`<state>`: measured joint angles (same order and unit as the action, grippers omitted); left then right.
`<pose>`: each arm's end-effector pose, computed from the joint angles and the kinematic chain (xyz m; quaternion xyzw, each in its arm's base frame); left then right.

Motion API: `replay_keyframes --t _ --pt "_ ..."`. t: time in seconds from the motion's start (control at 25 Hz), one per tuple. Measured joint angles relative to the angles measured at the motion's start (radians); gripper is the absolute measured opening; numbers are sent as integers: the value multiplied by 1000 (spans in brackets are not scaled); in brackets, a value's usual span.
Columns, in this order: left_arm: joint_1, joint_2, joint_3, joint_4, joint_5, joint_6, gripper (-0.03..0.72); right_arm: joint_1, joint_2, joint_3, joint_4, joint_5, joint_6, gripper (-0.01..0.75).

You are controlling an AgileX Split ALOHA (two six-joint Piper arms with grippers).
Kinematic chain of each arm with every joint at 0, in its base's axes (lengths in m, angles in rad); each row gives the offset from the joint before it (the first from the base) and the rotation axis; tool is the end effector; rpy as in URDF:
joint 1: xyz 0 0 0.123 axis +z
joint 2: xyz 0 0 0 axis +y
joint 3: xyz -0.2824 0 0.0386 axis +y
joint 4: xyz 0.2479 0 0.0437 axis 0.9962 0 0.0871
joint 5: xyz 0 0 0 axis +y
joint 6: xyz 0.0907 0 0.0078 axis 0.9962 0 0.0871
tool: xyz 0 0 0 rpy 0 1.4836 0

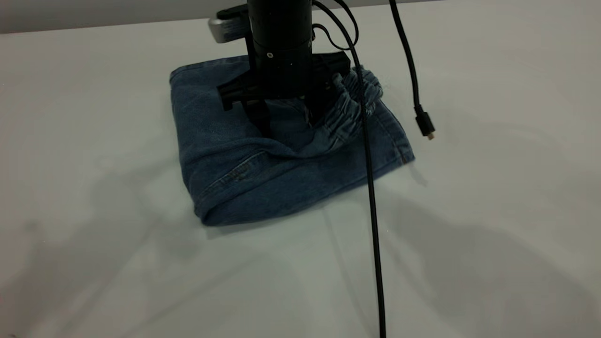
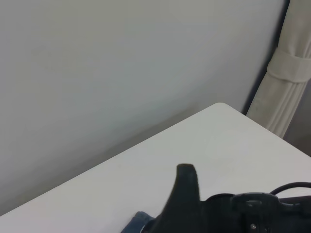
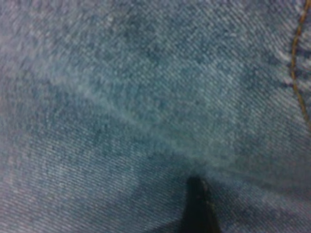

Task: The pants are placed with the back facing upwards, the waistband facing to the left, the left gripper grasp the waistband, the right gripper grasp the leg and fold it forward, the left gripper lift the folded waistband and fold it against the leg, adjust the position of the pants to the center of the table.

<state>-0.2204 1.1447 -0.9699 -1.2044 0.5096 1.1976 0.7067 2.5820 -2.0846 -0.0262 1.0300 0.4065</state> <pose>0.2328 -0.0947 0.3732 0.2406 0.7532 -0.2390 0.5636 0.3894 0.3298 0.0701 -0.1551 0.9857 0.0246 0.0615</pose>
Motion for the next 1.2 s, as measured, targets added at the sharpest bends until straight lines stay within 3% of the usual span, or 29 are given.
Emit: replay_keyframes --t 0.28,0.44,0.76,1.2 --pt "0 0 0 0 6 0 580 0 1 0 79 -9 220 442" --pt "0 0 0 0 6 0 580 0 1 0 77 -9 254 442" --pt "0 0 0 -1 10 0 573 1 -39 -42 61 93 157 442" --pt "0 -60 0 6 54 5 572 3 -199 -273 -27 195 -76 441"
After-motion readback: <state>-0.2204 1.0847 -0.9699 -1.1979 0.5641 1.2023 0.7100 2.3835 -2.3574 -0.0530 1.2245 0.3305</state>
